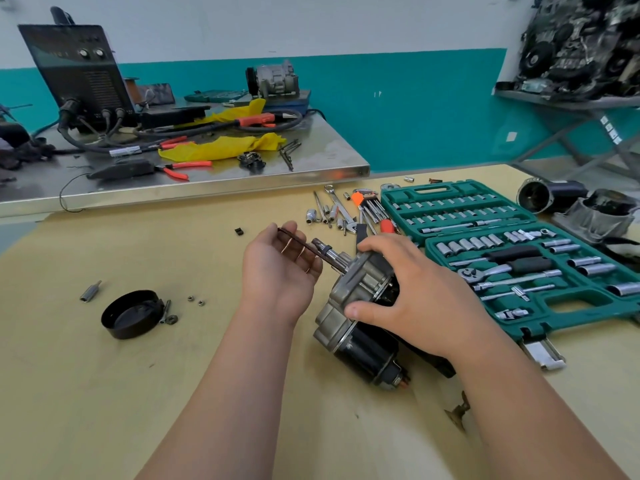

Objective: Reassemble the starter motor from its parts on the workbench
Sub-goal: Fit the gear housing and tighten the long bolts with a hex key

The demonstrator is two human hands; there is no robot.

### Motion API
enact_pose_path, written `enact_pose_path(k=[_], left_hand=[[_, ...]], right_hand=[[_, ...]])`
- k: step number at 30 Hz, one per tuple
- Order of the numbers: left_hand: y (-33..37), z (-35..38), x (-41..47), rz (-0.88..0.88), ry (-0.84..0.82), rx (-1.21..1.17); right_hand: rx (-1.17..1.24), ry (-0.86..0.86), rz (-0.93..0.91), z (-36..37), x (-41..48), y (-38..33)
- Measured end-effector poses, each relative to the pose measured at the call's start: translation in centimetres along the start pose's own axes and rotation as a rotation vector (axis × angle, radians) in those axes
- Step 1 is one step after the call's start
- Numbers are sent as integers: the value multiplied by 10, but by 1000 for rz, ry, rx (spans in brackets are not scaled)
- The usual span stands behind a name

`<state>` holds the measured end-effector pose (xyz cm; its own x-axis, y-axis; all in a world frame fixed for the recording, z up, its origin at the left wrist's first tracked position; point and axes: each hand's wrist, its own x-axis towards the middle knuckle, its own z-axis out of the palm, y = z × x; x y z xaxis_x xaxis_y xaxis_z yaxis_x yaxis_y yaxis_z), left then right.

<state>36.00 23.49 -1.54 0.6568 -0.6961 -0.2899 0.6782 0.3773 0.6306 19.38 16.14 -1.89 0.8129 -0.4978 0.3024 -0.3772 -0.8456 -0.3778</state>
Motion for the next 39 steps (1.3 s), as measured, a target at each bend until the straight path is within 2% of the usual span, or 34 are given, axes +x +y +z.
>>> enact_pose_path(k=[3, 7, 9, 11, 13, 14, 17, 20, 22, 23, 24, 27, 30, 32, 35, 39], left_hand=[[3, -2, -1, -96, 29, -50], [3, 8, 2, -114, 7, -71], [5, 13, 5, -102, 10, 17], [6, 12, 7, -57, 36, 221], [6, 5, 8, 71, 109, 560], [5, 0, 9, 193, 164, 776], [6, -16, 10, 724, 240, 1336], [9, -19, 10, 949, 269, 1453], [6, -16, 8, 972, 244, 1320], [2, -14, 6, 922, 237, 1187], [-2, -11, 5, 816, 248, 1017], [-13, -1, -1, 340, 257, 412], [-10, 3, -6, 137, 47, 101], [-5, 5, -7, 58, -20, -1], [0, 10, -8, -55, -13, -56], [3, 18, -4, -125, 45, 50]], right_hand=[[4, 4, 0, 0, 0, 0], [8, 9, 4, 0, 0, 0], [12, 12, 5, 0, 0, 1], [8, 6, 2, 0, 0, 0], [7, 3, 1, 0, 0, 1], [8, 2, 2, 0, 0, 1], [8, 1, 2, 1, 0, 1], [13, 6, 4, 1, 0, 1], [8, 4, 8, 1, 0, 1], [6, 2, 8, 1, 0, 1], [6, 0, 9, 1, 0, 1], [9, -2, 9, 1, 0, 1], [17, 10, 4, 2, 0, 2], [21, 11, 2, 2, 0, 3], [20, 12, -1, 3, 0, 4], [28, 11, 4, 3, 0, 5]])
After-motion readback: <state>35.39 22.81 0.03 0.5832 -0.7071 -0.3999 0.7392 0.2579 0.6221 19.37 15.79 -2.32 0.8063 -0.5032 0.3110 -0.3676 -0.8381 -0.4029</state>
